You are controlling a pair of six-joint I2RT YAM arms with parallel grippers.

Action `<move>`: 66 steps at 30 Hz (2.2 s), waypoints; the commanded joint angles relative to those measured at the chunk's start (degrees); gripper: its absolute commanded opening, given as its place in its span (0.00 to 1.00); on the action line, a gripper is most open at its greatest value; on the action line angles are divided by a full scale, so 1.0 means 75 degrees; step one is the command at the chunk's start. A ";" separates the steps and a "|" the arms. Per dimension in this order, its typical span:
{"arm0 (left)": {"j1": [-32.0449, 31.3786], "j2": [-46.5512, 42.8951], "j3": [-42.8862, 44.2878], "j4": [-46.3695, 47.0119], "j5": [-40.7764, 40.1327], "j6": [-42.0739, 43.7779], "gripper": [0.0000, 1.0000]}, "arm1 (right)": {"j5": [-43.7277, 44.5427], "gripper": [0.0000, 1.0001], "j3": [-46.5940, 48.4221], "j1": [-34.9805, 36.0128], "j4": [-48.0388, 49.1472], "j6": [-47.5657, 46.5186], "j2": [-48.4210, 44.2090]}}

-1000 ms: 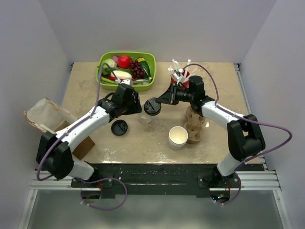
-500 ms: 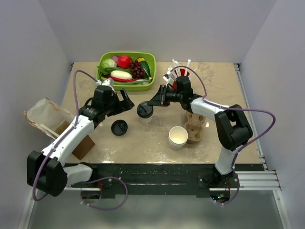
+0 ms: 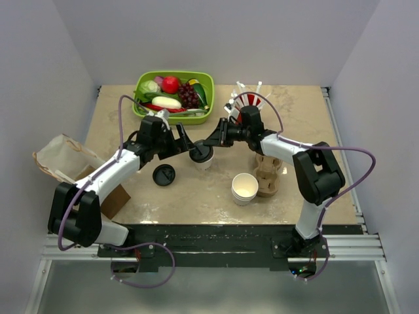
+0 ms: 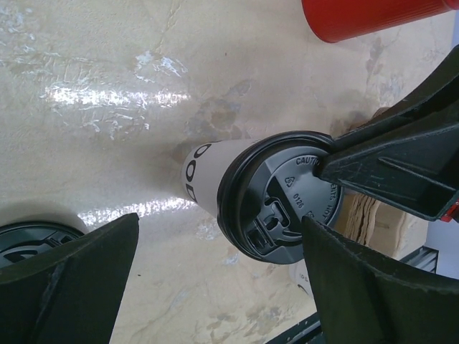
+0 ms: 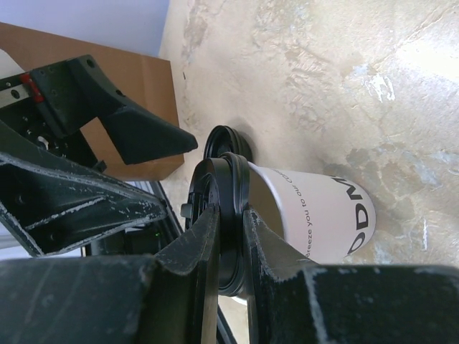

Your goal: Pack the takeout coffee

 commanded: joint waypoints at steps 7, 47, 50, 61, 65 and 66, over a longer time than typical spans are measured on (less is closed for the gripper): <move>-0.0104 -0.0451 0.0291 0.0142 -0.0218 -0.0048 1.00 | -0.0253 0.00 0.0262 0.0014 0.0645 0.0286 -0.0539; -0.0666 0.0732 0.0889 -0.0105 -0.0652 -0.0622 0.91 | 0.0414 0.38 -0.0265 -0.0279 -0.0173 -0.0323 -0.0550; -0.0666 0.0732 0.0889 -0.0093 -0.0629 -0.0633 0.90 | 0.0520 0.42 -0.0218 -0.0290 -0.0396 -0.0464 -0.0633; -0.0666 0.0790 0.0819 0.0070 -0.0278 -0.0692 0.86 | 0.0544 0.45 -0.0171 -0.0244 -0.0514 -0.0500 -0.0750; -0.0666 0.0814 0.0807 0.0200 -0.0137 -0.0739 0.79 | 0.0439 0.45 -0.0195 -0.0220 -0.0444 -0.0452 -0.0785; -0.0666 0.0825 0.0807 0.0211 -0.0160 -0.0751 0.76 | 0.0439 0.45 -0.0183 -0.0185 -0.0455 -0.0452 -0.0797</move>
